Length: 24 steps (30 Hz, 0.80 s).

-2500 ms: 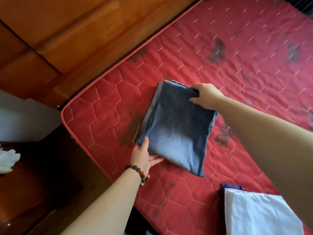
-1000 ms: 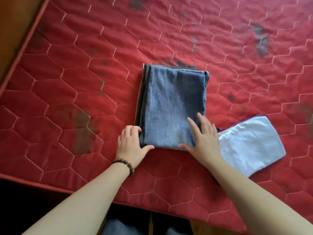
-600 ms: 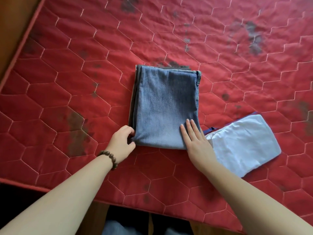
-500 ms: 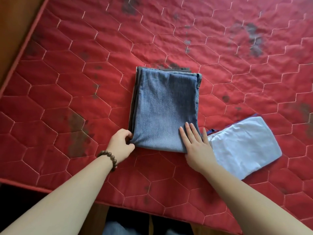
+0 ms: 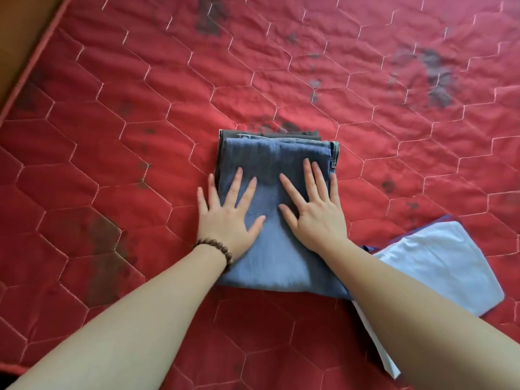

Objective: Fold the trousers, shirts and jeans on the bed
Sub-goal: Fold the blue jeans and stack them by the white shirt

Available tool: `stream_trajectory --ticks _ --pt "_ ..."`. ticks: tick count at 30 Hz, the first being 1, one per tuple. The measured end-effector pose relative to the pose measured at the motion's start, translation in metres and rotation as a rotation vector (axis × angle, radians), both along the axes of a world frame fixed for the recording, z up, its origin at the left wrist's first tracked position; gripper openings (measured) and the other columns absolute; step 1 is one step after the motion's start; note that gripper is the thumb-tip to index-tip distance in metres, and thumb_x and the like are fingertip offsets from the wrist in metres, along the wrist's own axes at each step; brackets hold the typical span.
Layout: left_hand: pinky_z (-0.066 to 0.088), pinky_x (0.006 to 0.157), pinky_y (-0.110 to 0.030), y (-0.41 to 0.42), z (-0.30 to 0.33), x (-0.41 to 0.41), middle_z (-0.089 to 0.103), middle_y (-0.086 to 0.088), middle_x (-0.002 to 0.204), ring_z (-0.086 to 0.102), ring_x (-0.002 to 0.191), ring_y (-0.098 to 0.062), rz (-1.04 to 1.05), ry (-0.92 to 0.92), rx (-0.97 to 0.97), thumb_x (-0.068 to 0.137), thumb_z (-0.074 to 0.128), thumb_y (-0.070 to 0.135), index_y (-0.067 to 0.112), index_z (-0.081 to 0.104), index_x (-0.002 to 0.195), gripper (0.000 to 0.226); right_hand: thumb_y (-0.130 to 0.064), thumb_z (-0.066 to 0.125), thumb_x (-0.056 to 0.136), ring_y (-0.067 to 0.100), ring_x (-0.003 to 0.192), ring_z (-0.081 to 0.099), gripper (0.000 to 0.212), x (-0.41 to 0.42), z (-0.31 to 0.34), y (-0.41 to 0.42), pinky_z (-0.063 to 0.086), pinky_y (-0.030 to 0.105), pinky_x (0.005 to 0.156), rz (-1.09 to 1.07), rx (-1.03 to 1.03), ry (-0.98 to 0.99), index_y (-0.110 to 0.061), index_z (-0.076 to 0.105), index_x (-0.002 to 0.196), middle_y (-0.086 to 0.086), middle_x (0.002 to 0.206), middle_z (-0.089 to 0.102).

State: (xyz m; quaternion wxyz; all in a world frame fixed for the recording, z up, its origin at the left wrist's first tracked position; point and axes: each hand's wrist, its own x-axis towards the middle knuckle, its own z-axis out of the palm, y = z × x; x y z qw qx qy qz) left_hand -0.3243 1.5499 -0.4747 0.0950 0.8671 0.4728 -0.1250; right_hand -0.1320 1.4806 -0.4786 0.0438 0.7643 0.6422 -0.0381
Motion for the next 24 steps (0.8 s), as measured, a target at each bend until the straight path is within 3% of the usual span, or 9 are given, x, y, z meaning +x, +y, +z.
stream_trajectory --ticks 2,3,5,9,12,16,21,24 --pt "0.003 0.11 -0.066 0.003 0.006 0.008 0.019 0.001 0.159 0.022 0.136 -0.043 0.016 -0.045 0.094 0.087 0.031 0.059 0.031 0.027 0.148 0.067 -0.052 0.034 0.095 0.027 0.148 0.008 0.057 -0.002 -0.004 0.006 0.008 0.055 0.117 -0.014 0.078 0.035 -0.036 0.027 0.149 0.014 0.159 0.014" --pt "0.007 0.109 -0.067 0.006 0.01 0.015 0.036 -0.003 0.151 0.031 0.13 -0.039 0.016 -0.098 0.17 0.085 0.039 0.05 0.025 0.046 0.137 0.058 -0.047 0.04 0.095 0.029 0.146 0.018 0.053 -0.003 -0.004 0.011 0.01 0.057 0.117 -0.026 0.162 0.054 -0.032 0.037 0.146 0.016 0.155 0.026" --pt "0.01 0.109 -0.066 0.02 0.015 0.032 0.046 -0.006 0.141 0.032 0.131 -0.034 -0.01 -0.205 0.32 0.083 0.045 0.04 0.019 0.057 0.123 0.047 -0.038 0.047 0.094 0.032 0.141 0.03 0.047 -0.003 0.0 0.025 0.012 0.058 0.116 -0.055 0.317 0.05 -0.025 0.049 0.139 0.016 0.147 0.04" --pt "0.001 0.116 -0.058 0.056 0.006 0.047 0.012 -0.007 0.16 0.003 0.147 -0.03 -0.115 -0.124 0.266 0.092 0.034 0.049 0.02 0.024 0.15 0.066 -0.045 0.034 0.096 0.026 0.148 0.003 0.056 0.0 -0.006 0.041 -0.005 0.051 0.118 -0.101 0.166 0.017 -0.034 0.024 0.15 0.011 0.16 0.009" --pt "0.003 0.118 -0.05 0.065 -0.01 0.039 0.0 -0.005 0.161 -0.006 0.147 -0.028 -0.098 -0.125 0.156 0.093 0.029 0.055 0.025 0.007 0.153 0.071 -0.048 0.033 0.096 0.023 0.148 -0.005 0.058 0.003 -0.017 0.037 -0.002 0.049 0.119 -0.128 0.133 0.081 -0.037 0.017 0.151 0.009 0.161 -0.001" --pt "-0.001 0.118 -0.05 0.069 -0.009 0.039 -0.006 0.001 0.161 -0.013 0.147 -0.023 -0.076 -0.219 0.031 0.094 0.035 0.053 0.029 0.005 0.153 0.069 -0.04 0.045 0.096 0.022 0.148 -0.001 0.058 0.015 -0.009 0.037 0.0 0.048 0.12 -0.082 0.149 0.243 -0.034 0.025 0.15 0.008 0.161 0.006" --pt "-0.004 0.115 -0.057 0.037 0.012 0.011 0.004 -0.006 0.161 -0.001 0.148 -0.025 -0.104 -0.287 0.216 0.085 0.037 0.055 0.024 0.024 0.151 0.073 -0.058 0.041 0.089 0.031 0.148 -0.001 0.071 -0.002 0.008 -0.024 -0.001 0.059 0.116 -0.087 0.236 0.155 -0.032 0.021 0.152 0.015 0.161 0.001" --pt "0.006 0.117 -0.055 0.005 0.004 -0.009 0.001 -0.012 0.16 0.001 0.148 -0.026 -0.208 -0.162 0.135 0.085 0.03 0.063 0.027 0.018 0.152 0.077 -0.066 0.041 0.086 0.033 0.148 0.0 0.076 -0.027 -0.002 -0.065 0.005 0.061 0.115 -0.051 0.118 0.125 -0.032 0.022 0.151 0.017 0.16 0.002"
